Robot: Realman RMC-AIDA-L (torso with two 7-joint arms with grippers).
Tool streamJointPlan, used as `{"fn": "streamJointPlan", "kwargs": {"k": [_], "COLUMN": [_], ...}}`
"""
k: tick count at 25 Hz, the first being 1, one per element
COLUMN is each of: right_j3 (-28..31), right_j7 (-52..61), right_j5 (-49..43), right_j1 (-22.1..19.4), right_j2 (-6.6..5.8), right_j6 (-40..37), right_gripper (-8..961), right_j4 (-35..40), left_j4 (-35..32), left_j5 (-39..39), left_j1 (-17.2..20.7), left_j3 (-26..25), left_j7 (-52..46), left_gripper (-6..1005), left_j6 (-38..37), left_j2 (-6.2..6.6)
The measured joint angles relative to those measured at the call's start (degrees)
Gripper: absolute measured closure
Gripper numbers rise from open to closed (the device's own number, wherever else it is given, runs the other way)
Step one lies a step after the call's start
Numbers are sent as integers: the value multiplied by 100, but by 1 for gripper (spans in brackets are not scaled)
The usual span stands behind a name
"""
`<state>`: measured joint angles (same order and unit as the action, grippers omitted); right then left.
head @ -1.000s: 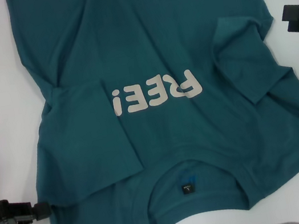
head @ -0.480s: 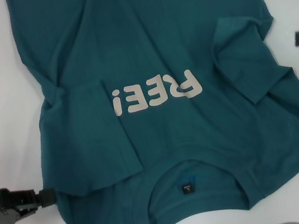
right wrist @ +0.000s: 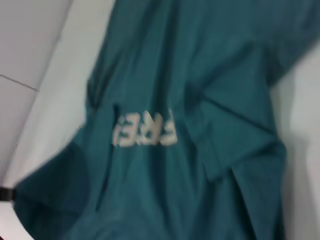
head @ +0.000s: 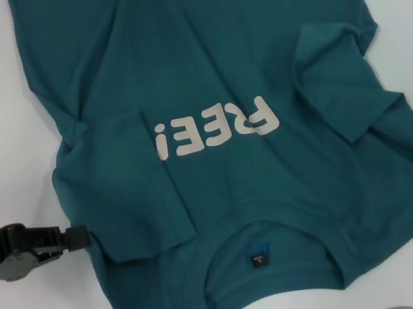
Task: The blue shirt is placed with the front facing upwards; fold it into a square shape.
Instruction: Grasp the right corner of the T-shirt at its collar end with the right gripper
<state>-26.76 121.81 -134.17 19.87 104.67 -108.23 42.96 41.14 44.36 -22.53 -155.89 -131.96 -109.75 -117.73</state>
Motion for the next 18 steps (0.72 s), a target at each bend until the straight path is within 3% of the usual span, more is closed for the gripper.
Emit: {"fn": "streamJointPlan", "kwargs": {"k": [10, 18], "right_j3": [106, 95], "right_j7": [68, 170], "right_j5": [-783, -795], "right_j1": [-73, 16], "right_j2": [98, 327], "right_j6": [122, 281], "right_gripper": [40, 42], "right_j4": [-35, -55], "left_j4": [-1, 0], "left_j5": [3, 3], "left_j1": [-9, -11], "left_j3": [-28, -20], "left_j7": [10, 24], "left_gripper": [998, 998], "left_j6": [121, 176], "left_j2": [-11, -25]}}
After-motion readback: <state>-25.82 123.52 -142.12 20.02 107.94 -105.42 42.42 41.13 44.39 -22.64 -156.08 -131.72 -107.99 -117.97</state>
